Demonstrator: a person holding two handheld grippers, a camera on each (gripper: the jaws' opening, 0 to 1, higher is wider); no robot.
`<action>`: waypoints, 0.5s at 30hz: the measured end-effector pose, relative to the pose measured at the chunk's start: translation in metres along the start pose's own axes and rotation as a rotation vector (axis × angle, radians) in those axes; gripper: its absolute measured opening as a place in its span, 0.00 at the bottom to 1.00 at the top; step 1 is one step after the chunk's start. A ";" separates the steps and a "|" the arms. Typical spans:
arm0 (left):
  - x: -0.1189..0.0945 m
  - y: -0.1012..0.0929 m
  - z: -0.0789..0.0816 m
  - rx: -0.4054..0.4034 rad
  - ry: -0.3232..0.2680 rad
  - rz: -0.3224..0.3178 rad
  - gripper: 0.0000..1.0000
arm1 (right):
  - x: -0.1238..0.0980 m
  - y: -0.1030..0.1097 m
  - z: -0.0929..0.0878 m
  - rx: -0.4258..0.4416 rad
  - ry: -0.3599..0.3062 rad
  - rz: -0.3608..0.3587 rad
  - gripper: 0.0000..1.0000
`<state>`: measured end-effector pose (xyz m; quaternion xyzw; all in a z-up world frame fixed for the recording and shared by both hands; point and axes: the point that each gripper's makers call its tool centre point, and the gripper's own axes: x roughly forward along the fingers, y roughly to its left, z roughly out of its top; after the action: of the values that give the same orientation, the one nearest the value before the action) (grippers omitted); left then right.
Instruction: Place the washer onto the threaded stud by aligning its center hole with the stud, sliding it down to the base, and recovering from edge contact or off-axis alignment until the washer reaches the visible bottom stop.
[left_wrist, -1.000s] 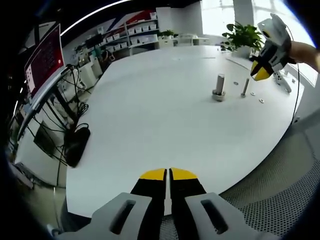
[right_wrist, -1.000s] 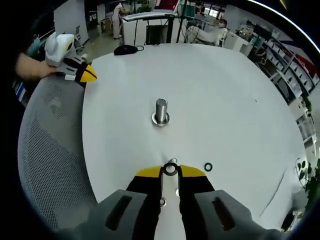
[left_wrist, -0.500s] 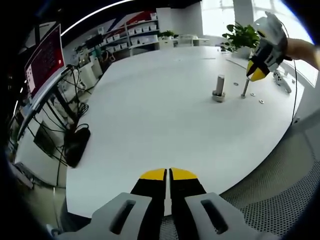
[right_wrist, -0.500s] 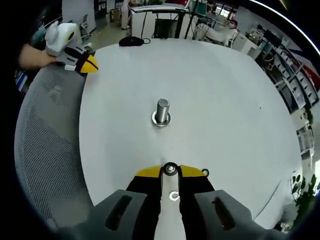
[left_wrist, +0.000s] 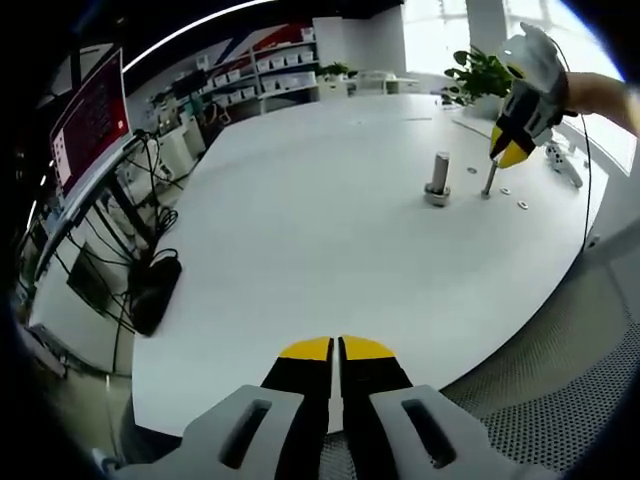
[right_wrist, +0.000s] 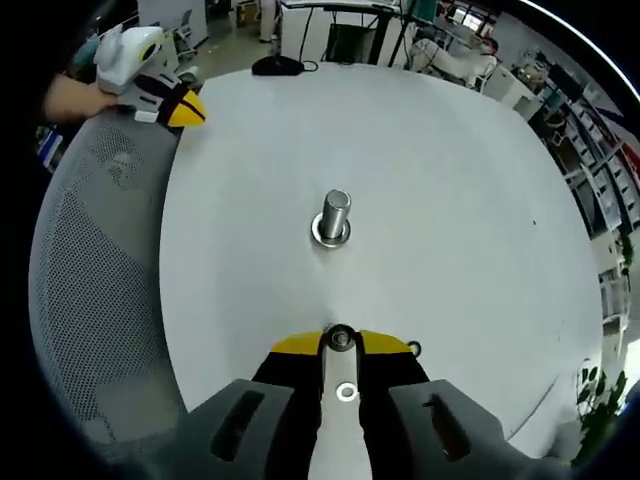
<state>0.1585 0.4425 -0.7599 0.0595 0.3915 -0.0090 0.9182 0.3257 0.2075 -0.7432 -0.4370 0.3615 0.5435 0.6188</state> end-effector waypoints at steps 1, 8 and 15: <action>0.000 0.000 0.000 0.000 0.000 0.000 0.00 | 0.001 0.000 0.000 -0.002 0.003 0.002 0.13; 0.000 0.000 0.000 0.002 0.002 -0.001 0.00 | 0.008 0.001 -0.002 -0.011 0.030 0.015 0.13; 0.000 0.000 0.000 0.000 0.001 -0.002 0.00 | 0.024 0.004 -0.004 -0.014 0.052 0.033 0.13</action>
<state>0.1585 0.4422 -0.7603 0.0593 0.3920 -0.0098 0.9180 0.3259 0.2122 -0.7678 -0.4494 0.3809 0.5444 0.5971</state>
